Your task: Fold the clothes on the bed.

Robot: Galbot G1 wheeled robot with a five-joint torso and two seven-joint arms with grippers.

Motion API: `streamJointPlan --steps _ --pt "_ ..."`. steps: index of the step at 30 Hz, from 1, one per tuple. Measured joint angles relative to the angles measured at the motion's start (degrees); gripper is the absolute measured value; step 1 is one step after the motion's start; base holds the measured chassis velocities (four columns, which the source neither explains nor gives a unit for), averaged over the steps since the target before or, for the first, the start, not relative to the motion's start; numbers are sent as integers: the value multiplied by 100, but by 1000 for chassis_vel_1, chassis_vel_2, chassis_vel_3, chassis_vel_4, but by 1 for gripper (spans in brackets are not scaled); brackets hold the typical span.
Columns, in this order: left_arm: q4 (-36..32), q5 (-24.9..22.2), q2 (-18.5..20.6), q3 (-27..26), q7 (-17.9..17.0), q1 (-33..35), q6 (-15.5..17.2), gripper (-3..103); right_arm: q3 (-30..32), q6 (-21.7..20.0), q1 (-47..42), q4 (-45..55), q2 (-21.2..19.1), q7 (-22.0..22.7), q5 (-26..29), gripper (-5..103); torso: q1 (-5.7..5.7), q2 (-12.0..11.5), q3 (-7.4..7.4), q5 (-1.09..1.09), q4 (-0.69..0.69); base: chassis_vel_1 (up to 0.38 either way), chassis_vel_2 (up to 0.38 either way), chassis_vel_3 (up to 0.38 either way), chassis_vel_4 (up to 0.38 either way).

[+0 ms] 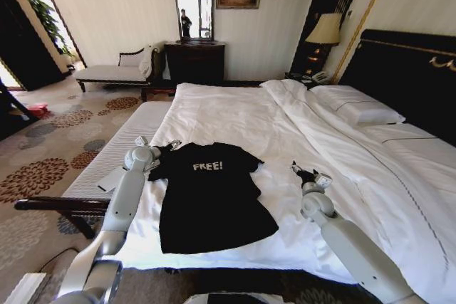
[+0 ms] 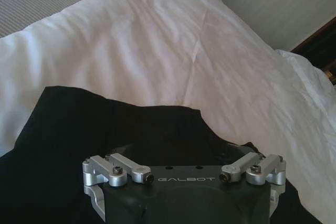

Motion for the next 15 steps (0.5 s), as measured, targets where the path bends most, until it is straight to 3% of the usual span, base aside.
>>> streamJointPlan --steps 3,8,15 --pt "-169 -17 40 -103 1 112 -9 100 44 0 -48 18 9 1 -17 100 0 0 0 0 -1 0 0 0 0" --pt "-743 -439 394 -653 -101 594 39 100 126 6 -141 33 27 -1 -57 100 0 0 0 3 1 0 0 0 0" --pt "-754 -426 600 -1022 4 1043 47 100 34 7 -72 52 16 7 -65 100 -1 0 0 0 3 0 0 0 0"
